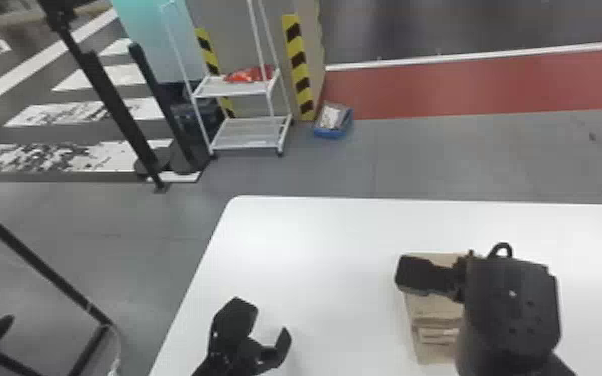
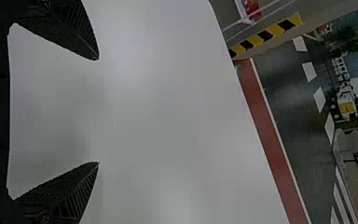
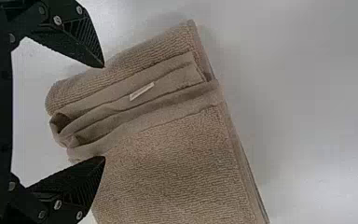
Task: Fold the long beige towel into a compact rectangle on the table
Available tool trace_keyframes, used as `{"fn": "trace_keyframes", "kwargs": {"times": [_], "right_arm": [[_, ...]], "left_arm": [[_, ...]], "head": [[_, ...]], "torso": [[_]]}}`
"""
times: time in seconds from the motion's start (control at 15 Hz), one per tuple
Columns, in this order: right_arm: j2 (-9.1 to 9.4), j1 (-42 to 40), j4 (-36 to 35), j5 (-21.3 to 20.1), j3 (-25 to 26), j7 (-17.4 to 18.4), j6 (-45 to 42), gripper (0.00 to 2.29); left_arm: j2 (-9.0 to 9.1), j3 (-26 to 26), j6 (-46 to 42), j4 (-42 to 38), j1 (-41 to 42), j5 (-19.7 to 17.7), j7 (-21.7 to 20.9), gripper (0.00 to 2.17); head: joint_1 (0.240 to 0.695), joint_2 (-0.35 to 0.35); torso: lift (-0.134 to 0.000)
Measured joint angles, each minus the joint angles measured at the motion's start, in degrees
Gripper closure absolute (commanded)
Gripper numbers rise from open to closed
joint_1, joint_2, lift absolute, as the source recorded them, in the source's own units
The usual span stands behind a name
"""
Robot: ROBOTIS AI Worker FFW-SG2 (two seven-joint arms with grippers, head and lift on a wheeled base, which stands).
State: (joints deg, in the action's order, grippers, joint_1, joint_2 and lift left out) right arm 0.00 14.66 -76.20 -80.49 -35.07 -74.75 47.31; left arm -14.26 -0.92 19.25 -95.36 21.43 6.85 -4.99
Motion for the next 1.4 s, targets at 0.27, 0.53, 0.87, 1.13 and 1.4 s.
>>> {"fn": "trace_keyframes", "kwargs": {"times": [0.27, 0.53, 0.87, 1.13, 1.4], "right_arm": [[0.00, 0.70, 1.49, 0.26, 0.65, 1.34, -0.47, 0.26], [0.00, 0.78, 1.75, 0.49, 0.93, 2.64, -0.71, 0.41], [0.00, 0.71, 1.49, 1.80, 2.11, 3.18, -0.59, 0.53], [0.00, 0.27, 0.00, 3.58, 3.40, 3.43, -0.43, 0.70], [0.00, 0.20, -0.93, 5.63, 4.77, 3.52, -0.74, 0.70]], "left_arm": [[0.03, 0.04, -0.57, -0.11, 0.10, 0.00, -0.01, 0.07], [0.03, 0.04, -0.65, -0.18, 0.24, 0.00, -0.01, 0.07], [-0.03, 0.09, -1.28, -0.26, 0.60, -0.04, -0.10, 0.07], [-0.06, 0.13, -1.36, -0.79, 0.76, -0.07, -0.19, 0.07], [-0.16, 0.13, -1.26, -1.18, 0.80, 0.00, -0.28, 0.07]], "head": [[0.695, 0.250], [0.695, 0.246], [0.695, 0.242], [0.695, 0.243], [0.695, 0.245]], "torso": [[0.000], [0.000], [0.000], [0.000], [0.000]]}}
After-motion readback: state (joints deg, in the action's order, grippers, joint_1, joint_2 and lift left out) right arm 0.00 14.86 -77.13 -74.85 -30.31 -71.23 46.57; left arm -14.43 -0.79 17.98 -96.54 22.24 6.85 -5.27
